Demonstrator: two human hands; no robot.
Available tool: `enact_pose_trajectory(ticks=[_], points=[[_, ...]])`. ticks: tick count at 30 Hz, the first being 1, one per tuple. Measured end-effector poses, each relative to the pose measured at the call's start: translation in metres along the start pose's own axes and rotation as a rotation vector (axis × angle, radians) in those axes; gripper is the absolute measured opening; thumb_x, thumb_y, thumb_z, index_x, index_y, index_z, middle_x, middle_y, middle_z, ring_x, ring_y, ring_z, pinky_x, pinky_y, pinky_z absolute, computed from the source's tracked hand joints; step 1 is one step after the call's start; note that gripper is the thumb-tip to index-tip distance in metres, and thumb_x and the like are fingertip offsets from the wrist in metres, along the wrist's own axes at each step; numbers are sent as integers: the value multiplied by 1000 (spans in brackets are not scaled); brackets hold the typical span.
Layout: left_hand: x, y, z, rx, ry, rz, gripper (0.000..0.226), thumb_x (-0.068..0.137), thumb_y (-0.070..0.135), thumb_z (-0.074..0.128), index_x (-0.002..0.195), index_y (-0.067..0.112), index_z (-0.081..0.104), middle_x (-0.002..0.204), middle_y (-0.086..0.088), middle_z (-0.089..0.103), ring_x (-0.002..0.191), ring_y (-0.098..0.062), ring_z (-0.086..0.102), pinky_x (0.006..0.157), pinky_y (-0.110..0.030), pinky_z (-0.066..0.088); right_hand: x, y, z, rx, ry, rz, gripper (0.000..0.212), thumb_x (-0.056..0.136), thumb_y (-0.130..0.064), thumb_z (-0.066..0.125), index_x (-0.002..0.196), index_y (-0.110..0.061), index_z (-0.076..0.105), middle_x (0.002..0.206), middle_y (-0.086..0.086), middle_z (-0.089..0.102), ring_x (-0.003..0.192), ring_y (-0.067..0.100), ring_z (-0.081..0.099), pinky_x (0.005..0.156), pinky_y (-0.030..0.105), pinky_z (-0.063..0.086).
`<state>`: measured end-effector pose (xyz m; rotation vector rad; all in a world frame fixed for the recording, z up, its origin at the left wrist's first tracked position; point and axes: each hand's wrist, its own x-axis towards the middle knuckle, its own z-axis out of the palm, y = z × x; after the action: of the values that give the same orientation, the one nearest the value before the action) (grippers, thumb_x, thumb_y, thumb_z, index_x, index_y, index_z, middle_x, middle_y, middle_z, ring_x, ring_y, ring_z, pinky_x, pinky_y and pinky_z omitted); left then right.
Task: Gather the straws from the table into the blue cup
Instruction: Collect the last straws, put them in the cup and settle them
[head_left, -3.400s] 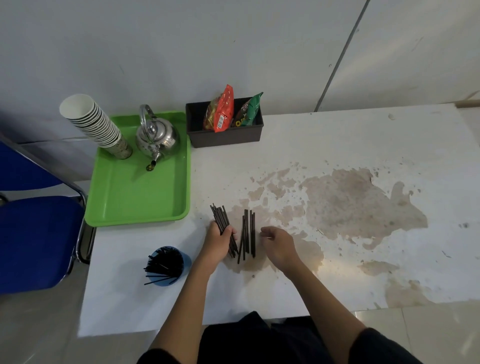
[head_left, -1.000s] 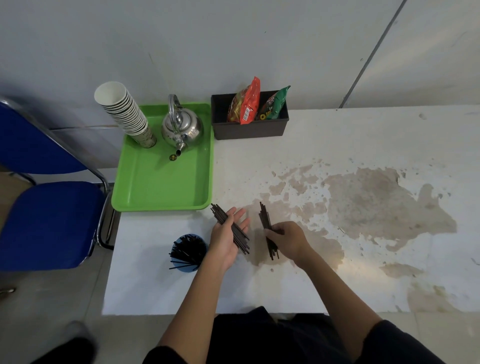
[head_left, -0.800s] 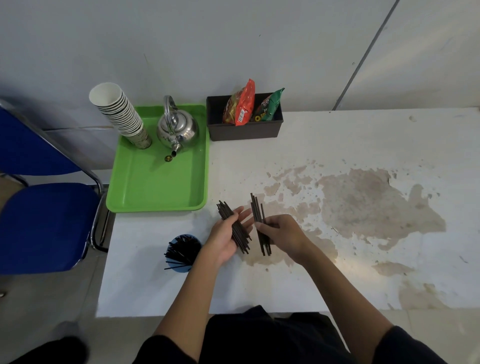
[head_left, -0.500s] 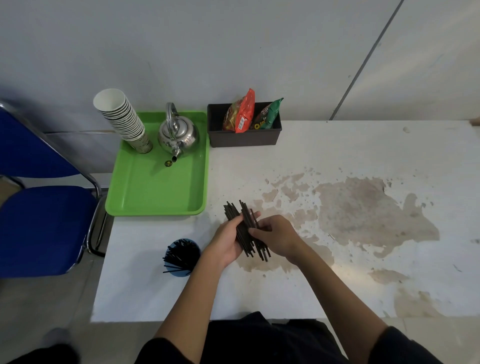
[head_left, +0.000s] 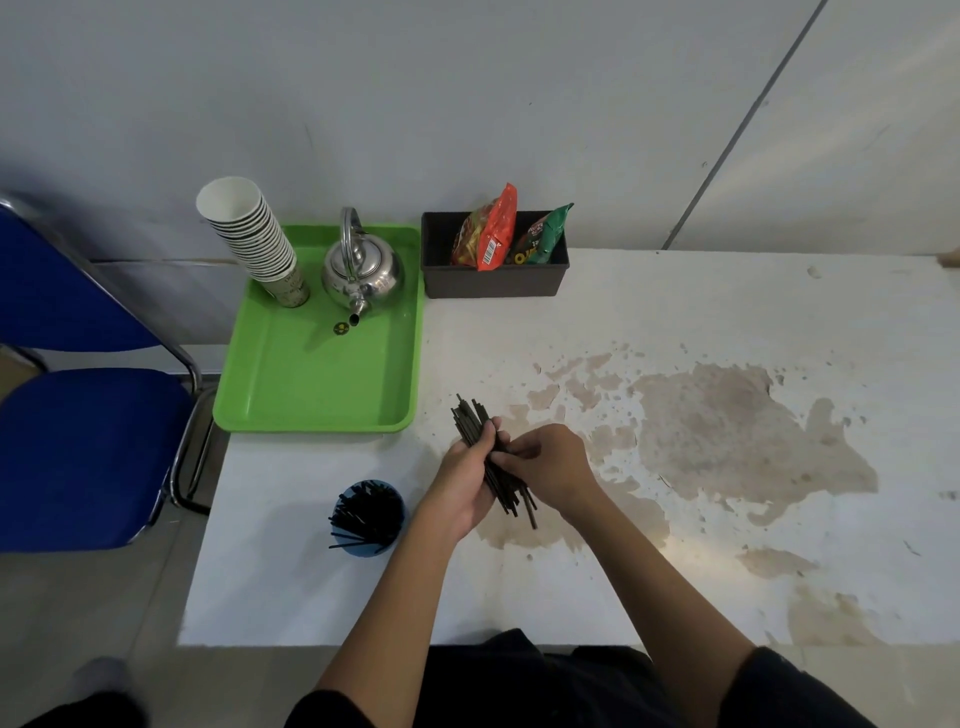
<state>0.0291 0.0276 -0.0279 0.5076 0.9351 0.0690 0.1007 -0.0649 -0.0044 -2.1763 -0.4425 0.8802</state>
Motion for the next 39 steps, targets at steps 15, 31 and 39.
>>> enact_pose_trajectory(ticks=[15, 31, 39], points=[[6, 11, -17, -228, 188, 26, 18, 106, 15, 42, 97, 12, 58, 84, -5, 59, 75, -20, 59, 76, -33, 52, -2, 59, 22, -82, 137, 260, 15, 71, -15, 83, 76, -7, 71, 77, 3, 67, 72, 20, 62, 68, 27, 49], [1, 9, -15, -147, 223, 58, 18, 106, 15, 42, 96, 13, 57, 86, -3, 58, 72, -19, 58, 71, -29, 48, 11, 55, 15, -122, 63, 186, 17, 93, -7, 53, 85, -1, 67, 86, 11, 68, 79, 22, 60, 71, 30, 48], [-39, 43, -9, -110, 203, 247, 15, 105, 17, 45, 99, 12, 58, 87, -3, 60, 74, -18, 58, 76, -29, 50, 2, 5, 20, 409, -38, 61, 14, 95, -9, 56, 92, -15, 69, 79, 4, 61, 68, 17, 58, 80, 37, 59]])
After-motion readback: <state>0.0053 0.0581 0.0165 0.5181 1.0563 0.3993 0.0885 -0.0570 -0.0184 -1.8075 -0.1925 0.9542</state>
